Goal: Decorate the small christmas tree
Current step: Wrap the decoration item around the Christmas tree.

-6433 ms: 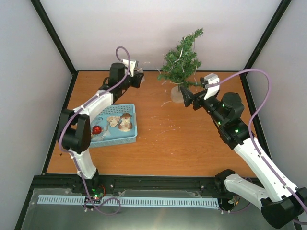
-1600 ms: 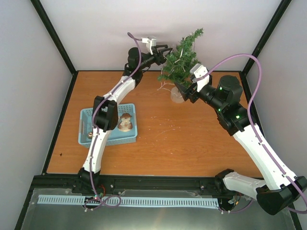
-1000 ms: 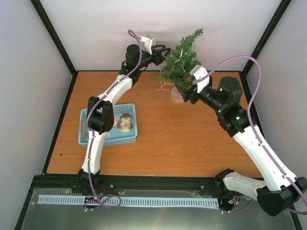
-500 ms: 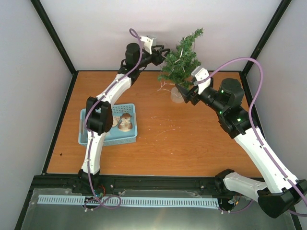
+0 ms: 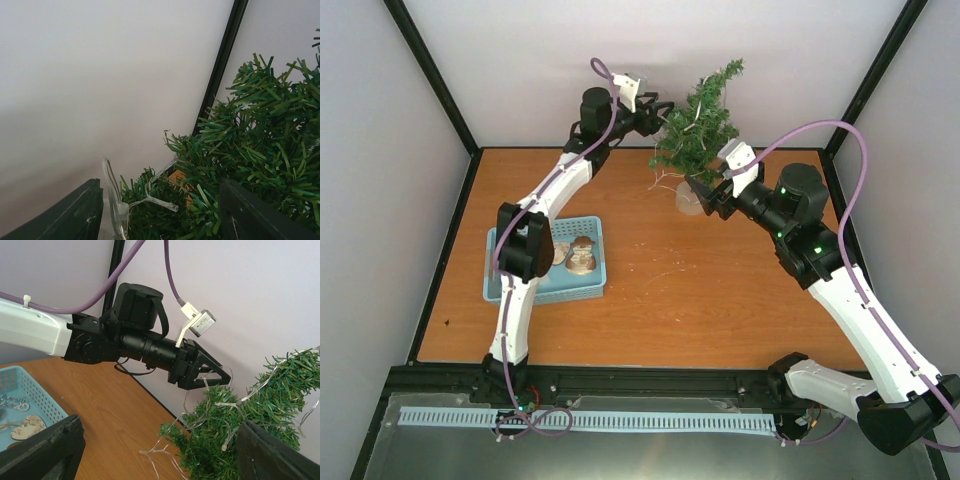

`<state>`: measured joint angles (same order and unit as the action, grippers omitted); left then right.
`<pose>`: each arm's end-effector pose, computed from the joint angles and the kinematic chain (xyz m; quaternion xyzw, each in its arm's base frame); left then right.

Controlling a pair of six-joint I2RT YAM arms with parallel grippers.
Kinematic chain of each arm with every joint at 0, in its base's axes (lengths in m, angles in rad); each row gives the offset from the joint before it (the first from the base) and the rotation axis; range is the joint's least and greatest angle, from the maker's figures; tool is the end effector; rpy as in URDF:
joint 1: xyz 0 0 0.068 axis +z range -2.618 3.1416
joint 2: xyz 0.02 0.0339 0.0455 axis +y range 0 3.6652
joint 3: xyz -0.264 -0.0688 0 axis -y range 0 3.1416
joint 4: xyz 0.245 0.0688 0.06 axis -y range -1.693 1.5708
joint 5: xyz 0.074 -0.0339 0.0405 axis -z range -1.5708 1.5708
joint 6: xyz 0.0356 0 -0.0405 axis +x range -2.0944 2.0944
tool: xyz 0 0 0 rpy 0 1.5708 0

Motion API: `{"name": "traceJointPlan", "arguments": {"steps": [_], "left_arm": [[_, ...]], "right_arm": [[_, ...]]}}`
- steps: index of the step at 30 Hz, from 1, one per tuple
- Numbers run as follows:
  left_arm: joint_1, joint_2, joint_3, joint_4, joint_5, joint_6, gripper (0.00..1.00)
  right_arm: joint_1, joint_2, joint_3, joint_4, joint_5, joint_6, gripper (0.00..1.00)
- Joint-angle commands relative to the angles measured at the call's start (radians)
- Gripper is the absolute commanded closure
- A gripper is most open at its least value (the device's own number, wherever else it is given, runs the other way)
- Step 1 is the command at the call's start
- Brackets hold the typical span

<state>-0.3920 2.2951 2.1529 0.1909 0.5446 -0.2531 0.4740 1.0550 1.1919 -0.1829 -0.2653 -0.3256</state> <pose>0.5015 -0.2273 0.3410 0.2404 0.6492 -0.3970 0.6027 0.2026 0.1145 0.4310 -0.3632 0.6247 0.1461 0.6756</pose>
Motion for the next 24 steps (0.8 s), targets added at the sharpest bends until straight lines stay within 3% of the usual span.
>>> {"name": "traceJointPlan", "arguments": {"steps": [1,11,18,24], "left_arm": [[-0.001,-0.053,0.009,-0.017,-0.014,0.037,0.35],[-0.002,-0.082,0.008,-0.072,-0.06,0.083,0.31],[-0.001,-0.148,-0.027,-0.137,-0.066,0.09,0.36],[0.004,-0.212,-0.103,-0.17,-0.118,0.104,0.49]], "right_arm": [[0.007,-0.016,-0.002,0.029,-0.005,-0.007,0.17],[0.007,-0.02,-0.007,0.033,-0.012,-0.007,0.17],[0.008,-0.023,-0.018,0.036,-0.02,-0.005,0.17],[0.007,-0.022,-0.017,0.037,-0.023,-0.001,0.17]]}}
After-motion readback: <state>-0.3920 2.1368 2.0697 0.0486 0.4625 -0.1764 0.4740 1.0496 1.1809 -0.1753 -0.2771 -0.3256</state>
